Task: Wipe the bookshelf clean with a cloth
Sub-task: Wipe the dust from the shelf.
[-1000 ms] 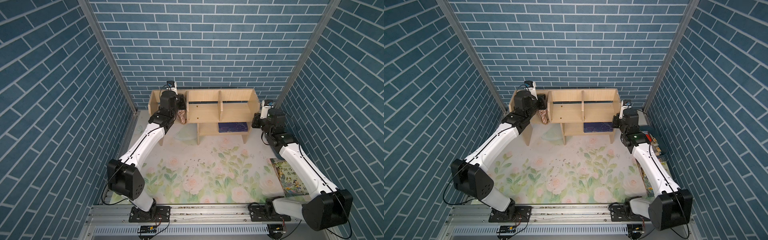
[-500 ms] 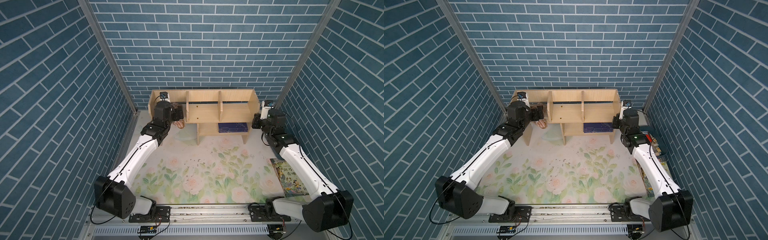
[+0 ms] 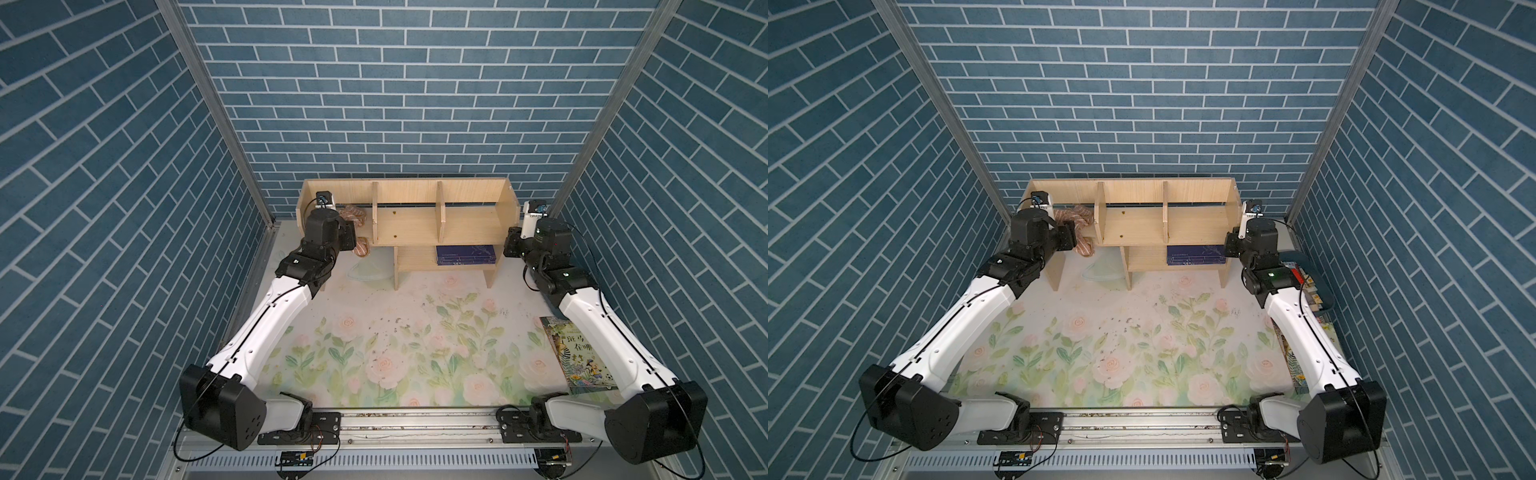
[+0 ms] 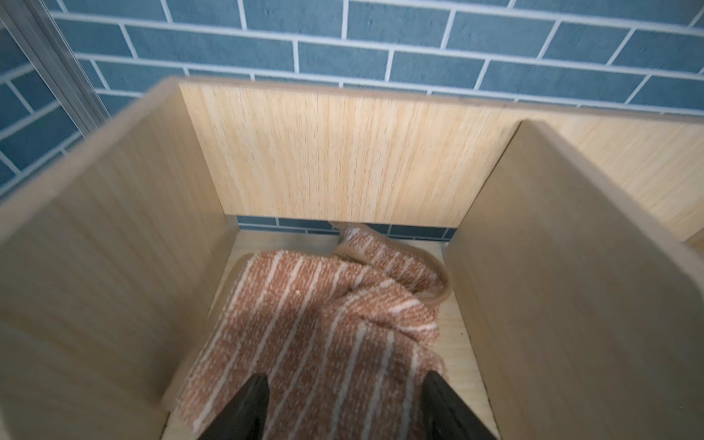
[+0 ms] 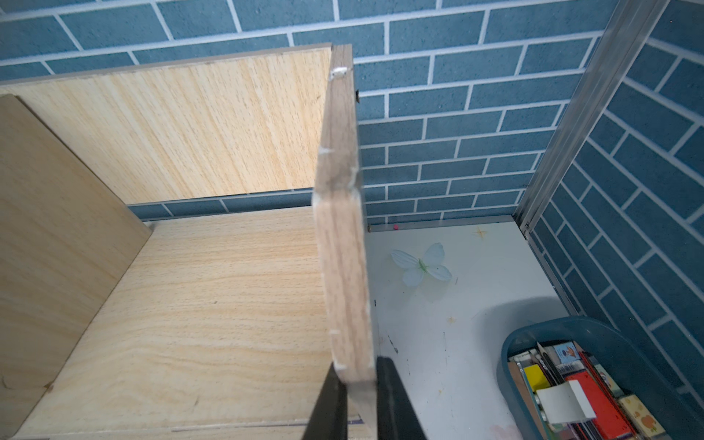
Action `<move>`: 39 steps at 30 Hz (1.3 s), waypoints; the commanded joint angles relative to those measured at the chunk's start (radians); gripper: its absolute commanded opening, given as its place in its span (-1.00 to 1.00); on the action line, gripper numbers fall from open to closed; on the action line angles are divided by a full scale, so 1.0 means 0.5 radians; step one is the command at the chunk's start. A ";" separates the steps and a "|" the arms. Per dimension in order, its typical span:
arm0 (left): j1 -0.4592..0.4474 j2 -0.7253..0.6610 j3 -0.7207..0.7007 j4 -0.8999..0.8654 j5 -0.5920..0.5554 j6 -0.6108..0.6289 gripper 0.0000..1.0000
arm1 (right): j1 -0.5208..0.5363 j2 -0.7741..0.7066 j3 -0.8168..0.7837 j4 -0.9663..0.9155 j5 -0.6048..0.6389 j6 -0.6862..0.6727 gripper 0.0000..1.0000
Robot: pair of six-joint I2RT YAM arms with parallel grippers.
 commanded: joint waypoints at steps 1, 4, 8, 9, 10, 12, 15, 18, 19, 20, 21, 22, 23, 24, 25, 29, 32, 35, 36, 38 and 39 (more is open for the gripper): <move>0.036 0.129 0.008 -0.085 0.087 0.004 0.14 | 0.092 -0.033 -0.041 -0.047 -0.324 0.135 -1.00; 0.040 0.267 0.095 -0.067 0.190 0.001 -0.05 | 0.094 -0.050 -0.047 -0.044 -0.329 0.132 -1.00; 0.038 0.476 0.325 -0.141 0.364 -0.004 -0.50 | 0.093 -0.063 -0.057 -0.038 -0.340 0.129 -1.00; 0.037 0.510 0.377 -0.147 0.403 -0.014 -0.62 | 0.092 -0.065 -0.061 -0.034 -0.346 0.126 -1.00; 0.033 0.524 0.417 -0.135 0.422 -0.032 -0.98 | 0.094 -0.063 -0.062 -0.030 -0.351 0.123 -1.00; 0.019 0.517 0.466 -0.068 0.427 -0.062 -1.00 | 0.092 -0.057 -0.061 -0.027 -0.359 0.117 -1.00; 0.006 0.504 0.568 0.043 0.434 -0.074 -1.00 | 0.088 -0.032 -0.053 -0.020 -0.370 0.108 -1.00; 0.003 0.537 0.734 0.092 0.496 -0.056 -1.00 | 0.089 -0.007 -0.035 -0.020 -0.363 0.102 -1.00; 0.003 0.550 0.786 0.098 0.486 -0.049 -1.00 | 0.089 -0.001 -0.033 -0.017 -0.364 0.101 -1.00; 0.003 0.559 0.839 0.103 0.435 -0.035 -1.00 | 0.089 0.002 -0.030 -0.012 -0.365 0.101 -1.00; 0.005 0.565 0.879 0.111 0.356 -0.016 -1.00 | 0.091 0.007 -0.033 -0.008 -0.367 0.104 -1.00; 0.013 0.571 0.925 0.122 0.221 0.010 -1.00 | 0.089 0.009 -0.034 -0.005 -0.372 0.107 -1.00; 0.032 0.579 0.956 0.116 0.123 0.021 -1.00 | 0.090 0.009 -0.037 -0.004 -0.375 0.110 -1.00; 0.065 0.592 0.985 0.087 0.039 0.021 -1.00 | 0.091 0.007 -0.041 0.000 -0.376 0.113 -1.00; 0.099 0.599 1.012 0.041 -0.054 0.009 -1.00 | 0.089 0.002 -0.044 0.003 -0.381 0.115 -1.00; 0.289 0.497 0.911 -0.029 -0.342 -0.088 -1.00 | 0.091 -0.009 -0.063 0.017 -0.384 0.117 -1.00; 0.415 0.332 0.682 0.067 -0.387 -0.166 -1.00 | 0.089 0.003 -0.067 0.023 -0.382 0.117 -1.00; 0.481 0.275 0.558 0.034 -0.372 -0.217 -1.00 | 0.090 0.015 -0.064 0.034 -0.384 0.117 -1.00; 0.484 0.262 0.517 0.017 -0.354 -0.229 -1.00 | 0.090 0.015 -0.067 0.035 -0.384 0.117 -1.00; 0.483 0.215 0.409 0.008 -0.281 -0.258 -1.00 | 0.088 0.012 -0.066 0.034 -0.373 0.117 -1.00; 0.476 0.189 0.334 0.031 -0.237 -0.278 -1.00 | 0.087 0.012 -0.068 0.033 -0.370 0.117 -1.00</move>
